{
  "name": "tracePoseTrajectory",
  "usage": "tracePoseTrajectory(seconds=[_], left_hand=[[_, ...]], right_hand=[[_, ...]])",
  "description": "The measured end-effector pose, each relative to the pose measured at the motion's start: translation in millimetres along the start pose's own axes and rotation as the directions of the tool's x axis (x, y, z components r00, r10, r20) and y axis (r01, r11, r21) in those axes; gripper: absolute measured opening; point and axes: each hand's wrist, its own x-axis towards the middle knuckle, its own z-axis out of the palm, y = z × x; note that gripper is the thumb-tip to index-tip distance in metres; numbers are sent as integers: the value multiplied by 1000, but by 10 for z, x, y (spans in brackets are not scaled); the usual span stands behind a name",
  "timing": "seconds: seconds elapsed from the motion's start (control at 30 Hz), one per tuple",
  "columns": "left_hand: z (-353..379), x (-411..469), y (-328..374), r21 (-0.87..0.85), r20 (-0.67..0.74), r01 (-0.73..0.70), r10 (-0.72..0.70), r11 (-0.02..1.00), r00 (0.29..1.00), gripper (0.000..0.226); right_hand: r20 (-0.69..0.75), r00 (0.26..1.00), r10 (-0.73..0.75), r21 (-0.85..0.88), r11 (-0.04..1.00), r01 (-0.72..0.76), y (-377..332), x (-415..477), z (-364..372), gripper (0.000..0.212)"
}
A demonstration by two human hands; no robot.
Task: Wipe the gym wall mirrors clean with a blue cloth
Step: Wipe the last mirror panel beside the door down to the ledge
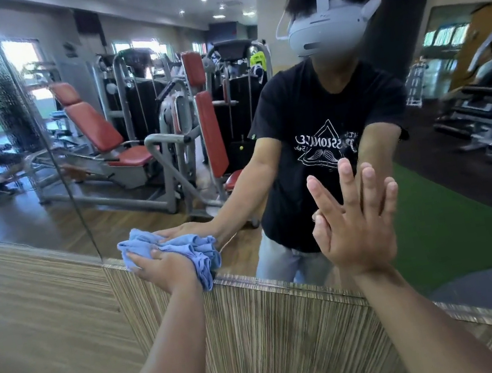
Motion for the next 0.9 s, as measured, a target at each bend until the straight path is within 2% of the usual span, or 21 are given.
tracePoseTrajectory(seconds=[0.2, 0.37, 0.5, 0.63, 0.9], left_hand=[[79, -525, -129, 27, 63, 34, -35, 999, 997, 56], [127, -1553, -145, 8, 236, 79, -79, 997, 969, 60], [95, -1687, -139, -7, 317, 118, -109, 993, 942, 60], [55, -1212, -220, 8, 277, 106, -104, 994, 955, 59], [-47, 140, 11, -25, 47, 10, -9, 1000, 999, 57]], right_hand=[[4, 1000, 4, -3, 1000, -4, -13, -6, -3, 65], [7, 1000, -1, -3, 1000, 1, 0, -12, -10, 65], [12, 1000, 2, 9, 1000, -2, 18, -13, -11, 62], [20, 1000, 0, 2, 1000, 0, 26, -24, -17, 61], [11, 1000, -12, -34, 999, 13, 18, -23, 16, 64]])
